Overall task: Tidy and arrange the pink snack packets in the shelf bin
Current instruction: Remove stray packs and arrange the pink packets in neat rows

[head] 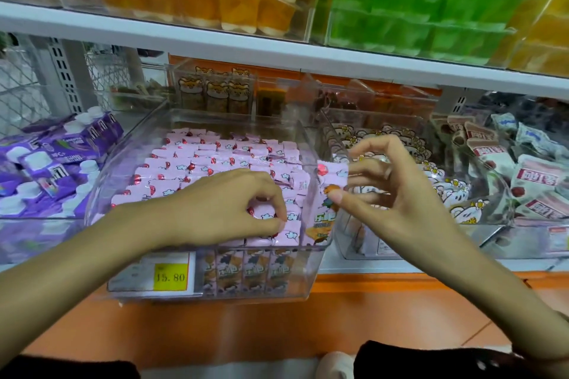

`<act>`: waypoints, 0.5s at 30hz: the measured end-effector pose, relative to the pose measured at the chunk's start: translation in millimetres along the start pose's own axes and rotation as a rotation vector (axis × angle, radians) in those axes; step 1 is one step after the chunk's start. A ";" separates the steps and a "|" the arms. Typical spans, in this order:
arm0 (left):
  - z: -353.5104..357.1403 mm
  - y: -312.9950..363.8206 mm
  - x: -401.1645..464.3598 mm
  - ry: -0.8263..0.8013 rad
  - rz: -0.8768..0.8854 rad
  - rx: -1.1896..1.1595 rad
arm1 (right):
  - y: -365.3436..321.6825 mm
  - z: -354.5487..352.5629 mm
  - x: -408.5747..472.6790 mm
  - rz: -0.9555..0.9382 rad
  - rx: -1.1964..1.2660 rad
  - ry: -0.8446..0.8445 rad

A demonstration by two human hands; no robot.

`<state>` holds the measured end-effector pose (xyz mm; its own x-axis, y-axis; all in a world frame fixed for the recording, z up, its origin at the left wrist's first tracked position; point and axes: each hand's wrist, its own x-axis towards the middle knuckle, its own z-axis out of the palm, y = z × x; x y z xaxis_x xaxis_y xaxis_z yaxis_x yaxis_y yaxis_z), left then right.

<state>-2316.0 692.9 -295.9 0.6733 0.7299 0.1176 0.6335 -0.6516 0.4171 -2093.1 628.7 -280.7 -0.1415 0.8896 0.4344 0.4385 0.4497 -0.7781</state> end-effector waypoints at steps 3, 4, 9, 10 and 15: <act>-1.0 -0.5 1.5 0.000 -0.005 -0.017 | 1.8 7.0 -4.8 -0.138 -0.314 -0.028; -1.2 -0.7 1.3 0.003 -0.007 -0.023 | 2.0 9.1 -6.4 -0.211 -0.475 -0.028; -2.4 -1.1 -0.5 0.010 -0.014 -0.048 | 4.8 11.6 -9.0 -0.344 -0.873 -0.098; -2.7 -1.0 -1.4 0.008 -0.014 -0.045 | 4.8 12.0 -9.6 -0.370 -0.939 -0.119; -1.6 -1.0 -7.8 0.021 -0.010 0.035 | 8.3 10.0 -15.9 -0.256 -0.890 -0.103</act>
<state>-2322.5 688.2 -295.8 0.6589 0.7405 0.1327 0.6533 -0.6507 0.3870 -2096.1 619.0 -298.6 -0.3870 0.7939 0.4690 0.8962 0.4435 -0.0112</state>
